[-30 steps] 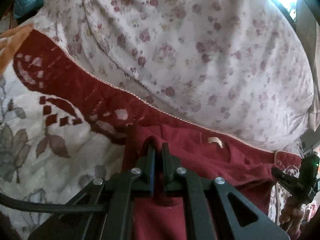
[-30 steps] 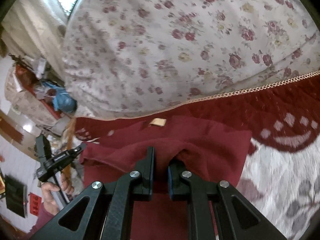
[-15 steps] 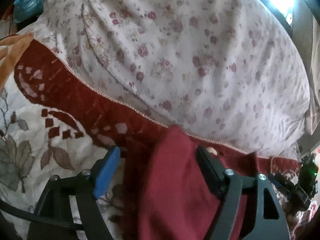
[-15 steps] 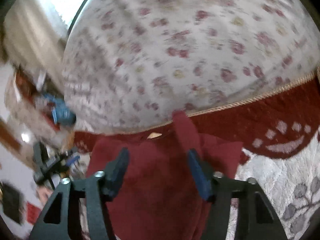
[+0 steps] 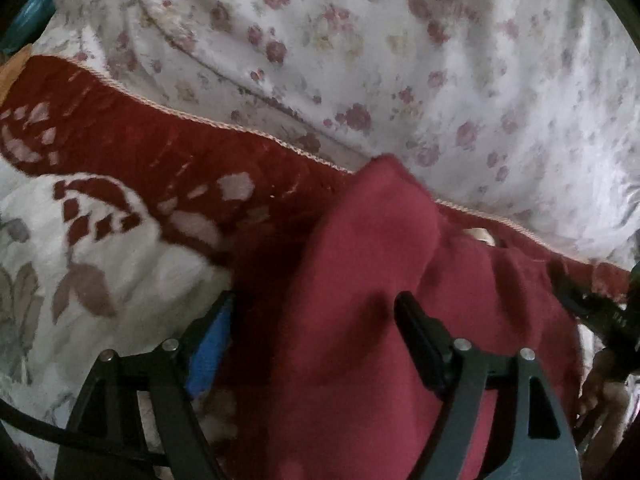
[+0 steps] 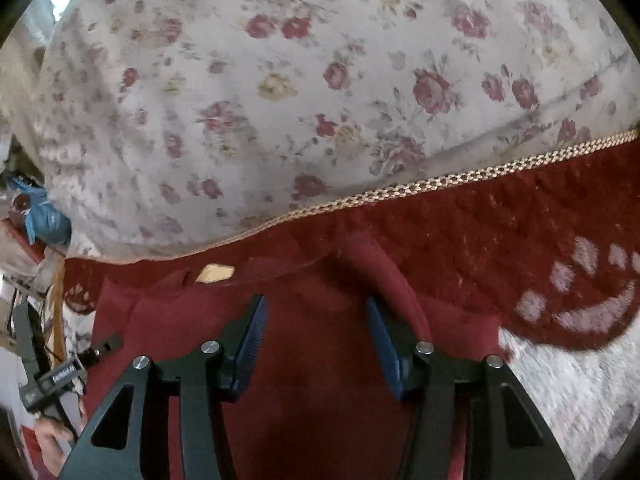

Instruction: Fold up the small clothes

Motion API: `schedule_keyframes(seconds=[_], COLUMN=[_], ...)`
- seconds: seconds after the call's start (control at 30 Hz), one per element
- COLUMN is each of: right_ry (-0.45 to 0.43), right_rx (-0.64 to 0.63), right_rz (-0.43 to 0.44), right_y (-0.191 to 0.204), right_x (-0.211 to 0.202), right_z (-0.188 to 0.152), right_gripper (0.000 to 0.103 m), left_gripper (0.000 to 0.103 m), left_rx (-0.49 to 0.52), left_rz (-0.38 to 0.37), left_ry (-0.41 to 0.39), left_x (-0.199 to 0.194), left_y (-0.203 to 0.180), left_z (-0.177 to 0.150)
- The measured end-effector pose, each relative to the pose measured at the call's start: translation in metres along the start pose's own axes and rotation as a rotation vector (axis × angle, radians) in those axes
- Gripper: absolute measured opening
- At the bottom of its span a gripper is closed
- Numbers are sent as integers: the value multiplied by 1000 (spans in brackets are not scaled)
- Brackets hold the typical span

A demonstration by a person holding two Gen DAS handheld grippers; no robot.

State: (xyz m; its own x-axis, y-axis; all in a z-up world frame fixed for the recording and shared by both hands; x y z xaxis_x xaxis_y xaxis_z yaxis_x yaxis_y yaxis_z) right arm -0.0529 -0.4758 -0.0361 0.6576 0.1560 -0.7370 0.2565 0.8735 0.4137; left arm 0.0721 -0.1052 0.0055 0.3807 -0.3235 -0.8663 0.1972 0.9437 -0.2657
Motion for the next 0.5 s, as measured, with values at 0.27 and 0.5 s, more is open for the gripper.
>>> schedule_keyframes(seconds=[0.27,0.5], right_ry=[-13,11], right_rx=[-177,-239], right_rz=[59,20], right_y=[23,22], right_x=[-101,-122], right_z=[-77,-142], right_gripper=[65,65], left_gripper=[79,79], left_rx=[81,130], left_rz=[-135,-216], left_ry=[-5,62], left_x=[-72,-70], left_y=[33,30], left_z=[-66,-115])
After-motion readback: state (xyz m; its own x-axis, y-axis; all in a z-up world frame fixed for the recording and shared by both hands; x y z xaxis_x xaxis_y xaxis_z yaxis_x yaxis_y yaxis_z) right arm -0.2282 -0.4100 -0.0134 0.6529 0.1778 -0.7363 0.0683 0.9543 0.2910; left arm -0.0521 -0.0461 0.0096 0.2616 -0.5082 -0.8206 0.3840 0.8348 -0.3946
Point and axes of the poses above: each gripper's, at about its wrist camera, not at the fingertips, and x roughly the way its jaws point, y to its left, z to its top, the point moved 3 cm from there along x, roughly the way its jaws point, and after that the axes turned 6 degrees about -x, right-handed, at the moved point
